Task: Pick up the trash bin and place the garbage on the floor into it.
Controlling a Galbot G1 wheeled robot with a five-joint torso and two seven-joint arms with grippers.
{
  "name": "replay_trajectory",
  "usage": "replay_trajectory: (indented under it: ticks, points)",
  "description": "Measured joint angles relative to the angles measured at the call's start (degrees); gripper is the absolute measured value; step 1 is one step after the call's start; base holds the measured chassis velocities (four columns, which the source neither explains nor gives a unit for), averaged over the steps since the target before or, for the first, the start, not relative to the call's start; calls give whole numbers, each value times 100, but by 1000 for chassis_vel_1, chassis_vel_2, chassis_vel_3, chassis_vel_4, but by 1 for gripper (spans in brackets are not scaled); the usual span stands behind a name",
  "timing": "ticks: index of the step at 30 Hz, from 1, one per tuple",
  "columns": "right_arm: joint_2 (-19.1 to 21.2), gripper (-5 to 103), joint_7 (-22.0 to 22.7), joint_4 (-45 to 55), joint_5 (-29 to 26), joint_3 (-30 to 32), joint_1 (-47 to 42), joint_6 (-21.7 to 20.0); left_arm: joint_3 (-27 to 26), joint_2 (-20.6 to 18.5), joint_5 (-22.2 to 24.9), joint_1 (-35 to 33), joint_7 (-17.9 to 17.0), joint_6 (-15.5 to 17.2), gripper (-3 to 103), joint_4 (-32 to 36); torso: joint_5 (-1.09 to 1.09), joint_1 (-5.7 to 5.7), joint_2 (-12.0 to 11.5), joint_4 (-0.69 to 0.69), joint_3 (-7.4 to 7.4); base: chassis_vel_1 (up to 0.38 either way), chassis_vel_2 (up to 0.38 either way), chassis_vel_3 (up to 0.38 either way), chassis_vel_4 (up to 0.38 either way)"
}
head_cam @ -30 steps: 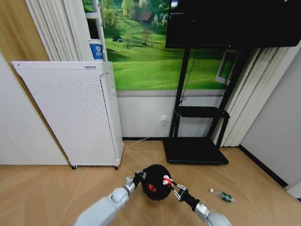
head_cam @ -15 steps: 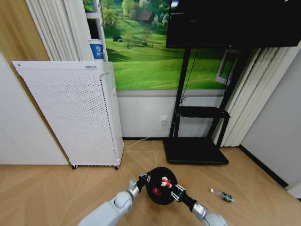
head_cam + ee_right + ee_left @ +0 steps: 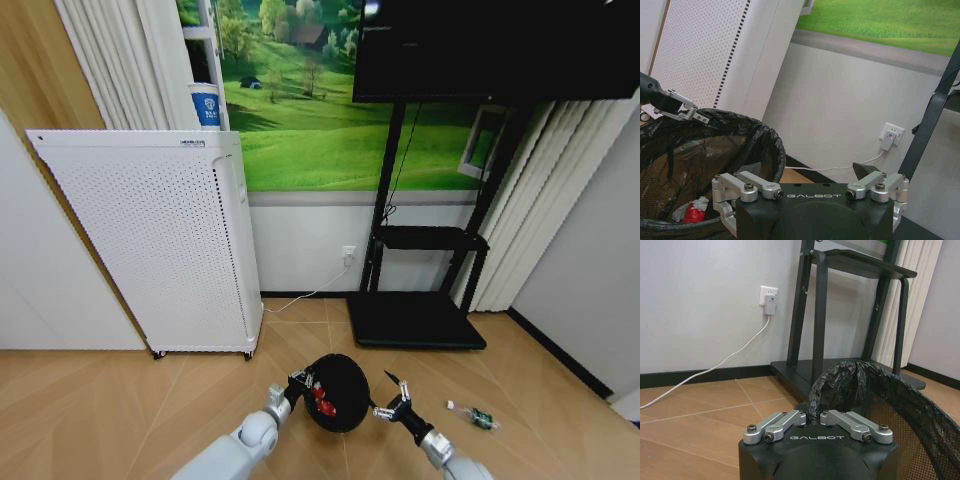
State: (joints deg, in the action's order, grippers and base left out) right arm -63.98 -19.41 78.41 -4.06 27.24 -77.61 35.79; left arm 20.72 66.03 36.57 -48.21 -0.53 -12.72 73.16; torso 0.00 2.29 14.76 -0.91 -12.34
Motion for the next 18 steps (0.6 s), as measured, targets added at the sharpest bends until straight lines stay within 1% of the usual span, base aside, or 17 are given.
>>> replay_trajectory:
  ticks: [4,8,13,18]
  points:
    - [-13,100,15,-15,-22,1,27,16,-12,-26,11,-25,-18,8,6,62,0,0,0,0,0,-47,-46,74,63]
    - [-57,100,27,-15,-8,-23,57,17,-35,-39,5,-95,-29,16,6,133,-1,0,0,-1,0,-128,-133,136,136]
    - [-37,100,28,-23,15,-37,74,21,-107,-71,-24,-180,-30,17,6,181,0,0,0,-1,0,-200,-216,205,199]
    - [-23,100,22,-68,22,-37,79,63,-150,-107,-38,-240,-30,18,6,222,0,0,0,-1,0,-235,-251,245,260]
